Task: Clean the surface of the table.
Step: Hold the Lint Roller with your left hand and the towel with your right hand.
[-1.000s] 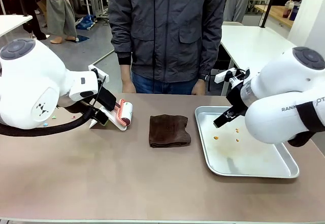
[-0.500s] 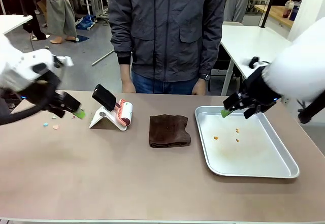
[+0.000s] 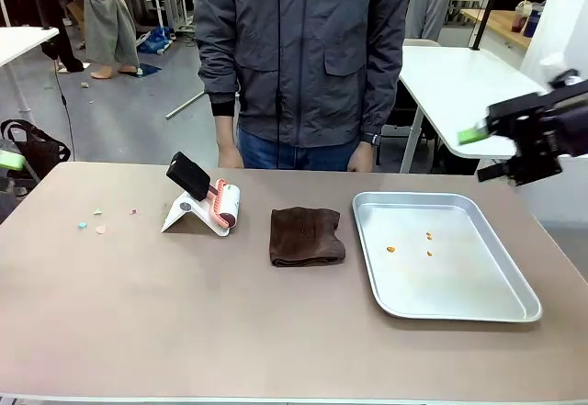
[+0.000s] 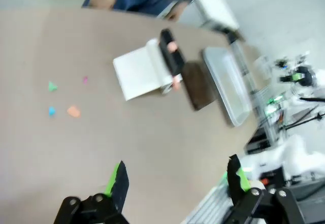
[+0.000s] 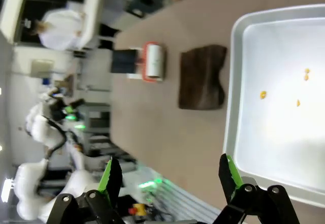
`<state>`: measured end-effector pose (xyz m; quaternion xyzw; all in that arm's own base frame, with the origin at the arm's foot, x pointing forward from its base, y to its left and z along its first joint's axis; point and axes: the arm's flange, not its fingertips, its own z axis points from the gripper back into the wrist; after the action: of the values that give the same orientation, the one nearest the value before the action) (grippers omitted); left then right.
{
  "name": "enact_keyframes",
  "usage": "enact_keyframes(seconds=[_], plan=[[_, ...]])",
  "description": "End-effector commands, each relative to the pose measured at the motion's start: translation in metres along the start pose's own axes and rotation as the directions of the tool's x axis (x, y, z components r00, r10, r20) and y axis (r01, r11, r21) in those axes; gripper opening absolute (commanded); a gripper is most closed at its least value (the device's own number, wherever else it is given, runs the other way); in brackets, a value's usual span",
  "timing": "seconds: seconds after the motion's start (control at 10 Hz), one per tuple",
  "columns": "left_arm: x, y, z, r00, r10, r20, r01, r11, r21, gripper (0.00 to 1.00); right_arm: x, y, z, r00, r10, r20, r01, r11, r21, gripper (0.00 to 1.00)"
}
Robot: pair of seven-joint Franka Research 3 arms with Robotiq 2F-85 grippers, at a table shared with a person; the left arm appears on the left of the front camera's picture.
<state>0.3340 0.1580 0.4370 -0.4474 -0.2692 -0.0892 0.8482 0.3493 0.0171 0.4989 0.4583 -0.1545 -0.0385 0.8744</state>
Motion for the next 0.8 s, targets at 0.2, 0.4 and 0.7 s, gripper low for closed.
enact_keyframes(seconds=[0.2, 0.4, 0.7], plan=[[-0.032, 0.016, 0.01, 0.971, 0.002, 0.238, 0.063, 0.962, -0.266, 1.0, -0.076, -0.105, 0.046, 0.971, -0.212, 0.113, 0.197, 0.972, 0.131, 1.0], [-0.038, -0.002, -0.012, 0.96, 0.031, 0.278, 0.036, 0.972, -0.234, 1.0, -0.083, -0.133, 0.075, 0.963, -0.225, 0.146, 0.19, 0.957, 0.217, 1.0], [-0.037, -0.017, -0.029, 0.952, 0.053, 0.3, 0.002, 0.984, -0.18, 1.0, -0.095, -0.15, 0.099, 0.957, -0.213, 0.197, 0.158, 0.952, 0.263, 1.0]])
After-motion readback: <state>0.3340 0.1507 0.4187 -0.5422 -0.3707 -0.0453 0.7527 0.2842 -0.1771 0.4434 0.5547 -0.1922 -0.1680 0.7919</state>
